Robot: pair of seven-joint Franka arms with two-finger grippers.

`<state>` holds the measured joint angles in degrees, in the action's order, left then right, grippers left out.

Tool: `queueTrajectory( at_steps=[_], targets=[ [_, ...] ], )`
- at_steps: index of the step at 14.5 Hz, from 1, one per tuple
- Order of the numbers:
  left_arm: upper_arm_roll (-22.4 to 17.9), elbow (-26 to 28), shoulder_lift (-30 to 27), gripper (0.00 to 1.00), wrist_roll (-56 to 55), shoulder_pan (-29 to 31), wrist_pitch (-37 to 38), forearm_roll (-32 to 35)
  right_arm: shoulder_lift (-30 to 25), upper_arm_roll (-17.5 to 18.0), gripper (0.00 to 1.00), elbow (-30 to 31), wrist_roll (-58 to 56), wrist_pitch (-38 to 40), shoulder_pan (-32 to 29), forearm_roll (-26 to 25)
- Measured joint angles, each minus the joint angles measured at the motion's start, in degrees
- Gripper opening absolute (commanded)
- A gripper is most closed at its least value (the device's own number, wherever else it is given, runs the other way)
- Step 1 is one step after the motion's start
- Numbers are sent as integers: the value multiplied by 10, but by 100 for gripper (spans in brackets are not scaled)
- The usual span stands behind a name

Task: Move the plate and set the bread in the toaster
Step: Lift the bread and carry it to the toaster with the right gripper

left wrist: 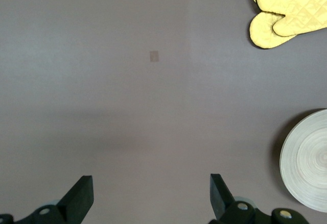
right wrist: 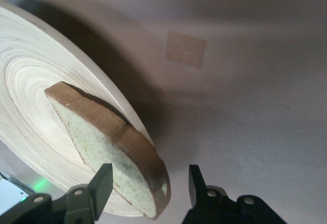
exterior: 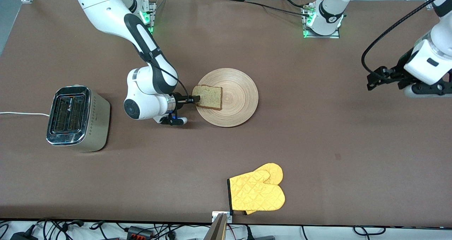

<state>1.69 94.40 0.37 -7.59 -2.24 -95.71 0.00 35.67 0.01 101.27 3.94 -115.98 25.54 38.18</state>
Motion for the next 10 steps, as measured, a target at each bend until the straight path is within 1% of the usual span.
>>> queueTrajectory(
  at_steps=[1,4,5,10],
  targets=[
    [-4,11,-12,100,0,-1,-4,-1,0,0,50,0,0,1,2,0],
    [-12,20,-23,100,4,-10,3,-2,0,0,8,0,0,5,2,0],
    [-12,20,-23,100,4,-16,10,-2,0,-1,1,-1,0,7,1,0],
    [-14,18,-23,100,4,-22,16,-2,-14,-4,0,-17,-1,19,-1,0]
  ],
)
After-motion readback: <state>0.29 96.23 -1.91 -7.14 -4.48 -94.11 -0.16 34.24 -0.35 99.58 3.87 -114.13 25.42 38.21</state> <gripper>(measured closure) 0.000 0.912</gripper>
